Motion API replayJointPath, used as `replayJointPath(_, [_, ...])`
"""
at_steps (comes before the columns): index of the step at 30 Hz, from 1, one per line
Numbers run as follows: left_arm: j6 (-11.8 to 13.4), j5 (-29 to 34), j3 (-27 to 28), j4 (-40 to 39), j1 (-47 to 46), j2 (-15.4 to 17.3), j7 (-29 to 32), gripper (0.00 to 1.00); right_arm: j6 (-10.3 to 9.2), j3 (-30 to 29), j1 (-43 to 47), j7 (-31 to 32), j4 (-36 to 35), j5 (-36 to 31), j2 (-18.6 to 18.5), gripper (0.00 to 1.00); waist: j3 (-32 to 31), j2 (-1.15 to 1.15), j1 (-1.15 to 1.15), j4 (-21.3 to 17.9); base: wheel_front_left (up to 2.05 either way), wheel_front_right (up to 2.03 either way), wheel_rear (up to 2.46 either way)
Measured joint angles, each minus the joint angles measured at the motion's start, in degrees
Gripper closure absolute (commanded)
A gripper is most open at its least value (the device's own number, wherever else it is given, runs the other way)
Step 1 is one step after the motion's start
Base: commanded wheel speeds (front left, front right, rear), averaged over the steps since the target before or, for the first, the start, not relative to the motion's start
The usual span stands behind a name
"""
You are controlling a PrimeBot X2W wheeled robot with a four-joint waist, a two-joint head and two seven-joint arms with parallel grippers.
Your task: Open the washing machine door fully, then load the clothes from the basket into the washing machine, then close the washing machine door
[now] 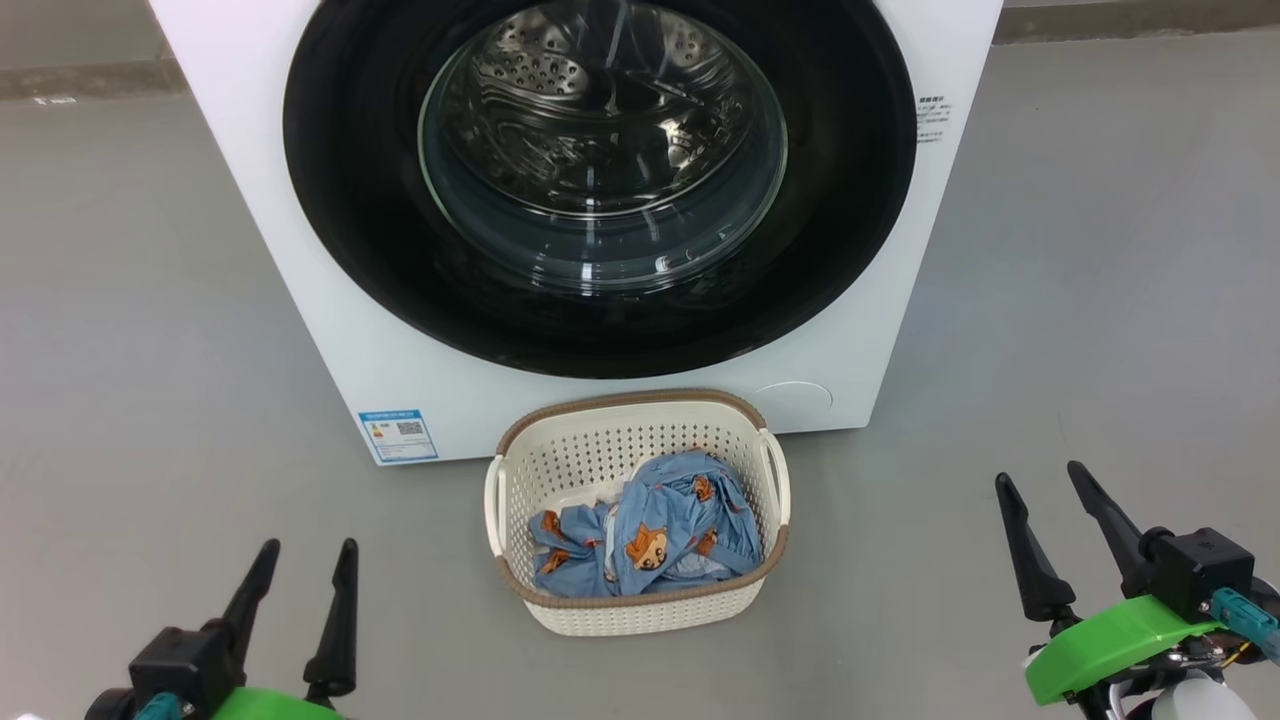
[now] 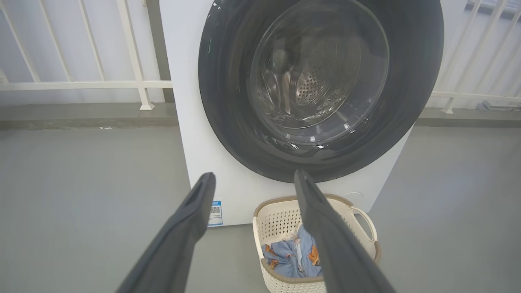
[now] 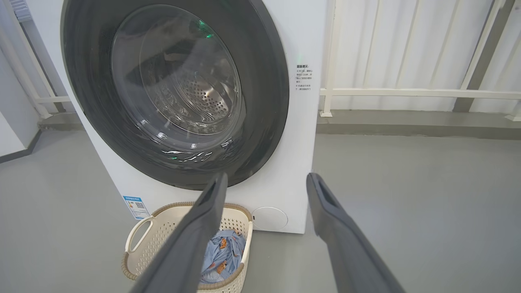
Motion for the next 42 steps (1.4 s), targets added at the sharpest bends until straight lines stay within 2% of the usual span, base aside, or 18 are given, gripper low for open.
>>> replayJointPath(25, [-0.04, 2.44, 2.9, 0.67, -0.9, -1.15, 0.0, 0.0, 0.0, -0.63, 0.0, 0.0, 0.56, -0.41, 0.91, 0.0, 0.01, 0.0, 0.0, -0.17, 0.05, 0.05, -0.1])
replayJointPath(42, [-0.04, 2.8, 3.71, -0.41, -0.91, -1.15, -0.01, 0.0, 0.0, -0.77, 0.01, 0.0, 0.54, -0.05, 0.92, 0.0, 0.43, 0.0, 0.0, -0.03, 0.97, 0.97, -1.94])
